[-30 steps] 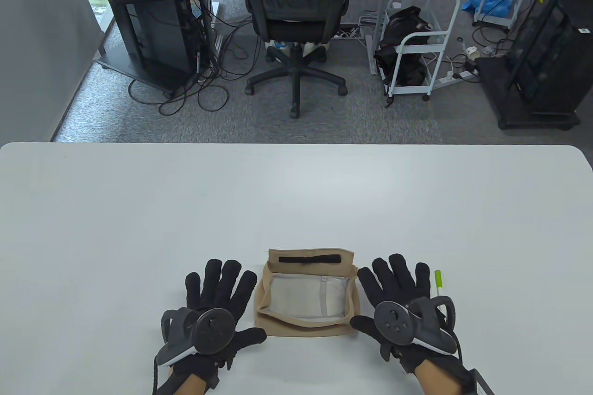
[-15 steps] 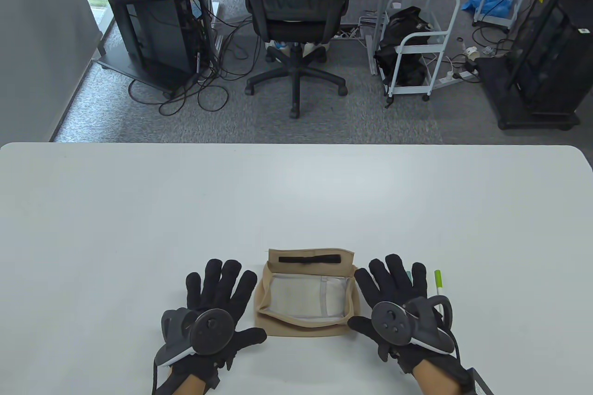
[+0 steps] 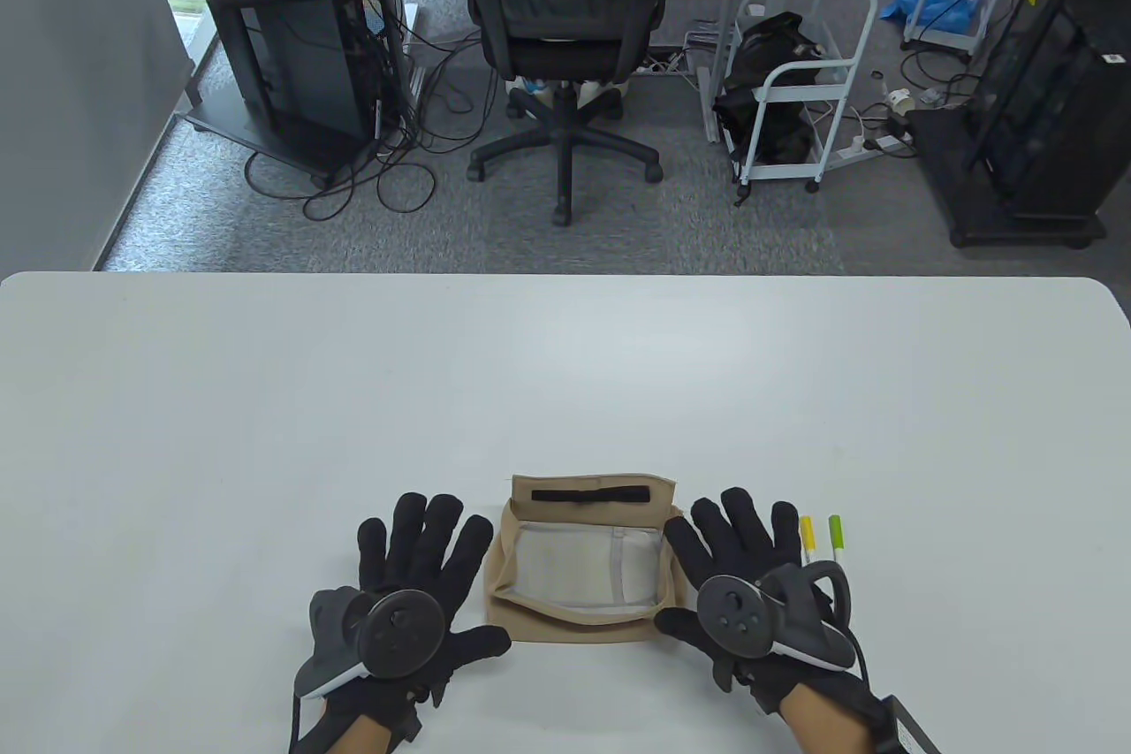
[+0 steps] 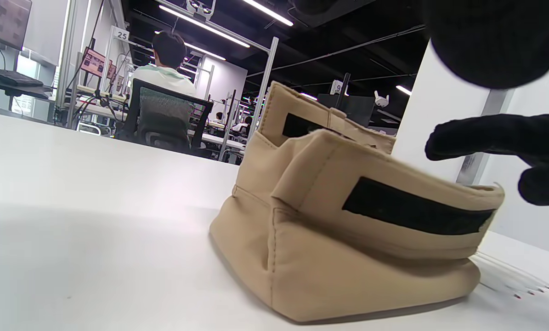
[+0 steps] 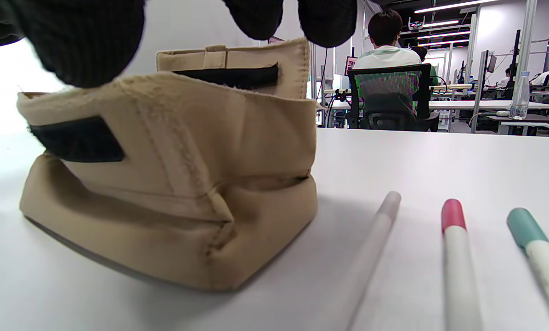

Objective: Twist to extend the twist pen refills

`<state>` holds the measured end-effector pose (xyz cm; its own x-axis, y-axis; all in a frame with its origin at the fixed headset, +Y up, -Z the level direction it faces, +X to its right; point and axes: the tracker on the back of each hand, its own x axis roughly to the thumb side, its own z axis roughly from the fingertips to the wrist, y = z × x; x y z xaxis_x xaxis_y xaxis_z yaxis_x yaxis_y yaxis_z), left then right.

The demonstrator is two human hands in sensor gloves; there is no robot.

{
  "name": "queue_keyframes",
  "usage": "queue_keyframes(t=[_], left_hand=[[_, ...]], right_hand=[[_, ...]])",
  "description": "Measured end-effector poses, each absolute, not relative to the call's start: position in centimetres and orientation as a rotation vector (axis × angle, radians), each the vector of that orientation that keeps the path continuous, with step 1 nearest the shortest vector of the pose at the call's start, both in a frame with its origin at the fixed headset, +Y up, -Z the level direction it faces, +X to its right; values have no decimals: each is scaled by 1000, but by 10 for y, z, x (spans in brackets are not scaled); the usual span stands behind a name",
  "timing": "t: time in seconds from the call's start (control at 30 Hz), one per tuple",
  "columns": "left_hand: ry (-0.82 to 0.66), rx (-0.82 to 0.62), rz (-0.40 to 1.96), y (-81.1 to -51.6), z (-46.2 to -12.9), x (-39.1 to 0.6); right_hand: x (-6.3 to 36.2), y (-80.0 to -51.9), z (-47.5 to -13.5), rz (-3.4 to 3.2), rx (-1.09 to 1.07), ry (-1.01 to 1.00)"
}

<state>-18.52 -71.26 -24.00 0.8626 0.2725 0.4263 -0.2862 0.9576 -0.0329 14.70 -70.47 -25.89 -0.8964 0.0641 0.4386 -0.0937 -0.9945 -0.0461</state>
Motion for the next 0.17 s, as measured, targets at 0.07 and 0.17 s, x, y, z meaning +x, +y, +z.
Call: queue_keyframes(t=[0.07,0.17], left_hand=[[-449,35,291,-712,-240,-185],[-454,36,291,-712,-240,-184]], right_hand=[[147,-705,-259,2984,682,-96],[149,-704,-260,2987,672,-93]])
